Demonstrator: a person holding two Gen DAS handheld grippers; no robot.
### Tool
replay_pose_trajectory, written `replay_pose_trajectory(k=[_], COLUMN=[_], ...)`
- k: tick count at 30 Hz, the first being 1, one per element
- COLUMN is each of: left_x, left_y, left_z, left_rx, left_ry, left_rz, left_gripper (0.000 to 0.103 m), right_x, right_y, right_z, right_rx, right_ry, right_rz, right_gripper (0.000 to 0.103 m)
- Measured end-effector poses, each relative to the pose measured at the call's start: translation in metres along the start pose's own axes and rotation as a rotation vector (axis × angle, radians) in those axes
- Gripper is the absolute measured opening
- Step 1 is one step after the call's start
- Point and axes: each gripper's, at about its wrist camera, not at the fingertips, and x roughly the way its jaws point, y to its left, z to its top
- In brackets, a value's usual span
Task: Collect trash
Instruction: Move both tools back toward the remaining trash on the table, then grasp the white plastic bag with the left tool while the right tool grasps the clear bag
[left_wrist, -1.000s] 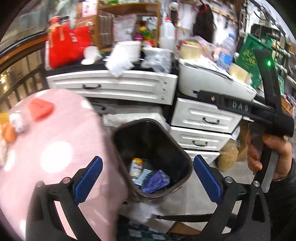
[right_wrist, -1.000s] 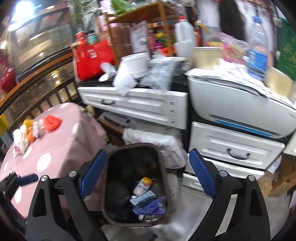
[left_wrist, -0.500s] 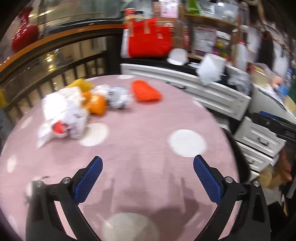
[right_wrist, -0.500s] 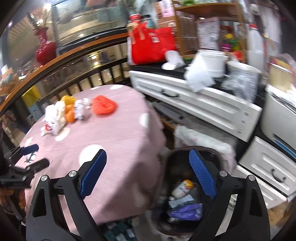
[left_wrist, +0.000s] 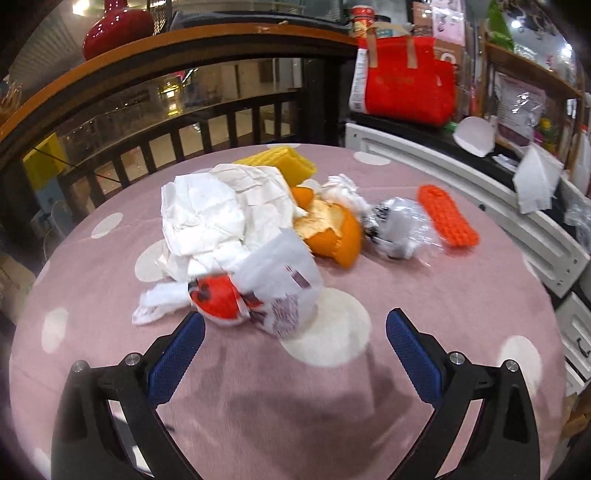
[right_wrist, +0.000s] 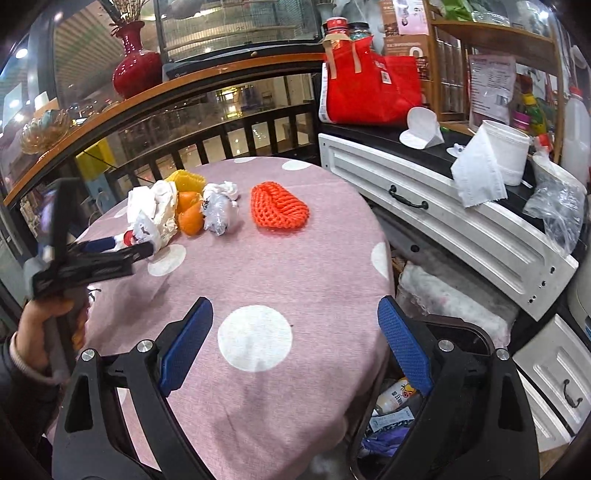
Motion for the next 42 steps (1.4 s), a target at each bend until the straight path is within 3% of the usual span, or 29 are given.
replay_pose_trajectory(k=[3, 6, 14, 17, 23, 31, 39, 41, 42], left_x=[0.020, 0.029, 0.016, 0.007, -0.022, -0.056, -0.070, -0.070, -0.068], left_y=[0.007, 0.012, 0.030, 0.041, 0.047, 0.046, 0.042, 0.043, 0.044], left_z=[0.009, 0.011, 0.004, 0.000, -0.007, -0.021, -0.034, -0.037, -0.037], left_rx=[-0.018, -0.018, -0.054, -0.092, -0.119, -0.134, -0.124, -0.132, -0.133], left_ry=[0.021, 0.037, 0.026, 0.021, -0.025, -0.089, -0.112, -0.109, -0.106], left_rz=[0.034, 0.060, 0.034, 0.002, -0.054, -0.101, -0.121, -0.126, -0.126], left_gripper=[0.096, 0.087, 0.038, 0.026, 0.020, 0.020, 0.020, 0.020, 0.020], right_x=[0.006, 0.014, 0.035, 0.044, 0.063, 0.115, 0.176, 0.187, 0.191], right_y=[0.001, 0.002, 0.018, 0.026, 0.046, 0.077, 0.095, 0.097, 0.097], right_z=[0.002, 0.005, 0.016, 0.023, 0.038, 0.063, 0.081, 0.082, 0.083], right_rx=[0.001, 0.004, -0.033, -0.053, -0.096, -0.170, -0.227, -0.224, -0.224], right_ry=[0.009, 0.021, 0.029, 0.032, 0.042, 0.102, 0.187, 0.202, 0.209], right_rz=[0.007, 0.022, 0.059, 0.086, 0.132, 0.181, 0.140, 0.141, 0.139], right_gripper=[0.090, 0.090, 0.090, 0.090, 0.087, 0.070, 0.059, 0.055, 0.048])
